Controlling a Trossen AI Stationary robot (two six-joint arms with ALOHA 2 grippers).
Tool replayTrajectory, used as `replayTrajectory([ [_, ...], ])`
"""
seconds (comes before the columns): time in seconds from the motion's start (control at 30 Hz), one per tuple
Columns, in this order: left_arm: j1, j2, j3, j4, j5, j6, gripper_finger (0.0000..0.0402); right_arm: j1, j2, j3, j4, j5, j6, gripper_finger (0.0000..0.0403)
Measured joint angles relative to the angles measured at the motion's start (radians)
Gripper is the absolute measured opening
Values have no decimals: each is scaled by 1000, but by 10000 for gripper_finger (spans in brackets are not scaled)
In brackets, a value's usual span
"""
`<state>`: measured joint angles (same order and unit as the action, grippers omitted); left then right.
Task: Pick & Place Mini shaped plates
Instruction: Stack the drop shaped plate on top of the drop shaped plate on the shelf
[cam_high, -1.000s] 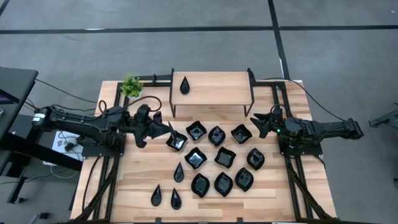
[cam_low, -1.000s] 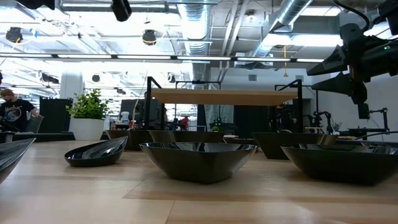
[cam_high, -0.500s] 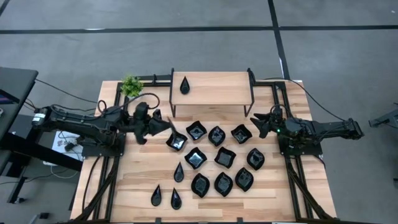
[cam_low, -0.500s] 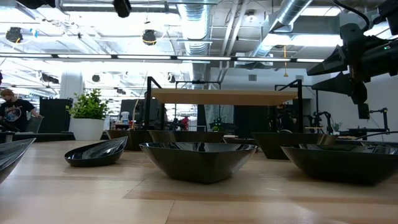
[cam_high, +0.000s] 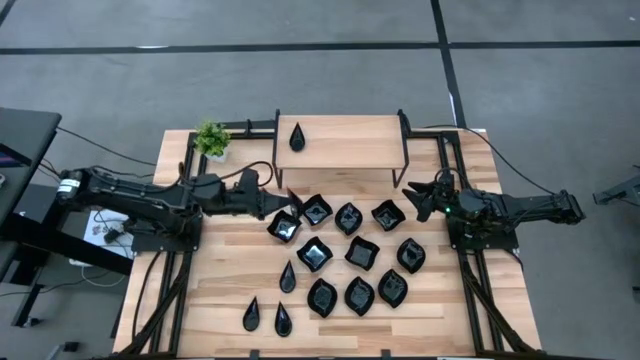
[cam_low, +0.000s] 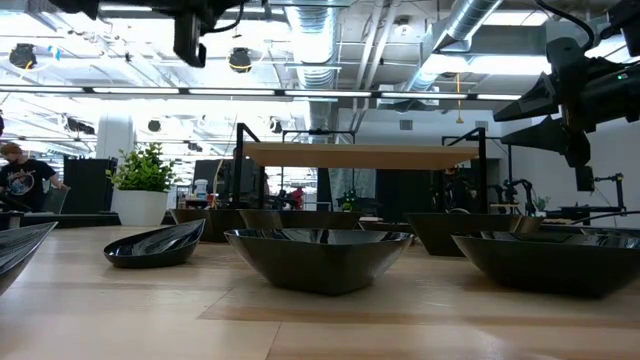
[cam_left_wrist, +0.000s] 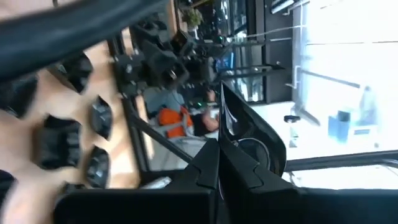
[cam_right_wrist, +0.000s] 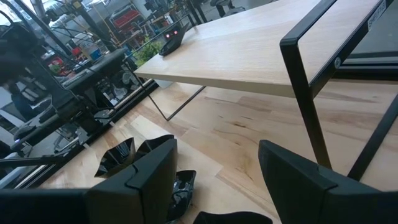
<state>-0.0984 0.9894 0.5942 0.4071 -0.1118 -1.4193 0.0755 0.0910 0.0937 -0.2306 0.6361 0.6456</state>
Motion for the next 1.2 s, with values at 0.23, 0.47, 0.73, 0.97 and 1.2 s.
replayTrajectory([
  [0.23, 0, -1, 81, -218, 54, -55, 3, 0, 0, 0, 0, 0, 0, 221],
  [0.47, 42, -1, 192, -520, 106, -26, 3, 0, 0, 0, 0, 0, 0, 221],
  [0.73, 97, 35, 354, -874, 136, 91, 3, 0, 0, 0, 0, 0, 0, 221],
  [0.97, 138, 166, 491, -1039, 238, 255, 3, 0, 0, 0, 0, 0, 0, 221],
  [1.2, 183, 318, 666, -1238, 281, 461, 3, 0, 0, 0, 0, 0, 0, 221],
])
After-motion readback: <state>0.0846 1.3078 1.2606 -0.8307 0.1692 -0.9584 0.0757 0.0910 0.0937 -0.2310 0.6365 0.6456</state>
